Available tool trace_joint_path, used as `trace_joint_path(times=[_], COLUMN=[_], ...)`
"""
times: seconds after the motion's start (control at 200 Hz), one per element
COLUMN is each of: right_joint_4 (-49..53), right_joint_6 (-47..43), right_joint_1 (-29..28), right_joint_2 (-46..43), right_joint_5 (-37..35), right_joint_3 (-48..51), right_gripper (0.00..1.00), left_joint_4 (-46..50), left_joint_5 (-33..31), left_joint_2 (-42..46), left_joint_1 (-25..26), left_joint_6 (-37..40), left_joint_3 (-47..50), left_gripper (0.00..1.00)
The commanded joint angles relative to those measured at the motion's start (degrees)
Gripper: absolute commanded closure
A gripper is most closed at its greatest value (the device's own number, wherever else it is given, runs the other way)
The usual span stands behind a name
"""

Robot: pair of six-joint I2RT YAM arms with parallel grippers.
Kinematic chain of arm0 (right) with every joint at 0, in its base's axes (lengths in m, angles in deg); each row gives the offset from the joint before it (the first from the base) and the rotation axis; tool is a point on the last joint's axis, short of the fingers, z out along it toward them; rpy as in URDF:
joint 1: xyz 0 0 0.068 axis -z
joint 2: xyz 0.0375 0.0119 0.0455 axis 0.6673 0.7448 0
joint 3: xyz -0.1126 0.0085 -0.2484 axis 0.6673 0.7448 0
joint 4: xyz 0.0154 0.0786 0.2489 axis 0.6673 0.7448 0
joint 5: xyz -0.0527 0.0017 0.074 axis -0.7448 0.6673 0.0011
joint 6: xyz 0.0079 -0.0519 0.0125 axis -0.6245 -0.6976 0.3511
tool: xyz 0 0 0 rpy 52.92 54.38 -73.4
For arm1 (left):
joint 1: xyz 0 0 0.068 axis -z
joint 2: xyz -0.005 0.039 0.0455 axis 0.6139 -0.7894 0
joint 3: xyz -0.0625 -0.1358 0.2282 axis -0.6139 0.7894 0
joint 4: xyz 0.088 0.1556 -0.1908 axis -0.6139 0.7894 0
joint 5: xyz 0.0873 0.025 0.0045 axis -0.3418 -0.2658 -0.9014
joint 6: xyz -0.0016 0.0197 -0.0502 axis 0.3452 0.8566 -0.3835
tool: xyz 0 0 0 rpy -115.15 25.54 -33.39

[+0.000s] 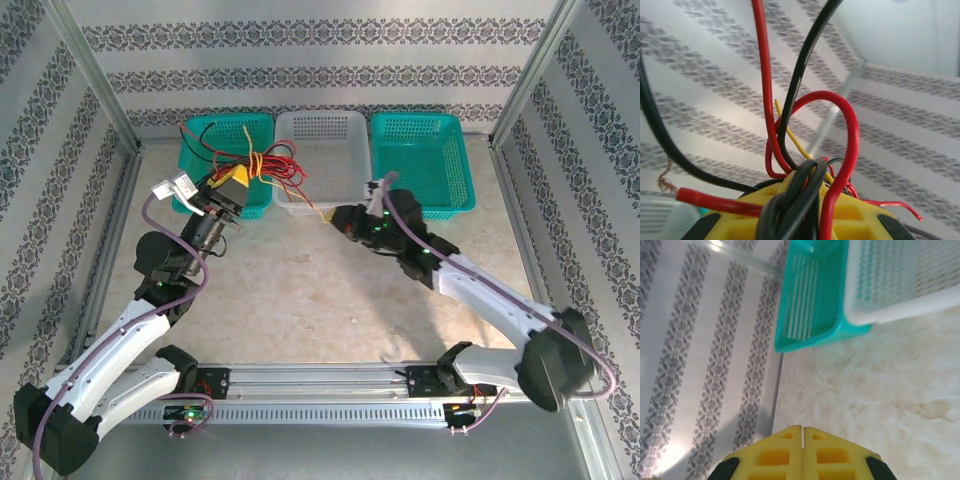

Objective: Untangle the cables

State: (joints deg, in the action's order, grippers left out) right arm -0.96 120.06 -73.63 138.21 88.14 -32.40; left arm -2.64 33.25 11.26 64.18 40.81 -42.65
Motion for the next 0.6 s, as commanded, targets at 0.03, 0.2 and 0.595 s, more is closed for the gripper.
trace_joint_path(times=[0.03, 0.2, 0.595], right_joint_4=[11.59, 22.31, 28.80], right_joint_6=[-2.65, -5.85, -7.38], right_joint_1=[9.98, 30.87, 63.34], right_joint_2=[-9.29, -21.02, -18.77], right_joint_5=[-2.49, 3.43, 18.35], right_joint_3=[7.03, 11.27, -5.43], right_gripper=[1.00, 1.00, 1.00], left_joint_4=[0.15, 4.79, 26.39], left_joint_5=[-10.05, -8.19, -5.22], left_joint_2=[3.83, 5.63, 11.57], left_joint_1=[-3.86, -9.45, -16.20], left_joint_6=[2.96, -0.28, -3.62], left_joint_3=[-0.75, 0.09, 6.22], left_gripper=[1.00, 1.00, 1.00])
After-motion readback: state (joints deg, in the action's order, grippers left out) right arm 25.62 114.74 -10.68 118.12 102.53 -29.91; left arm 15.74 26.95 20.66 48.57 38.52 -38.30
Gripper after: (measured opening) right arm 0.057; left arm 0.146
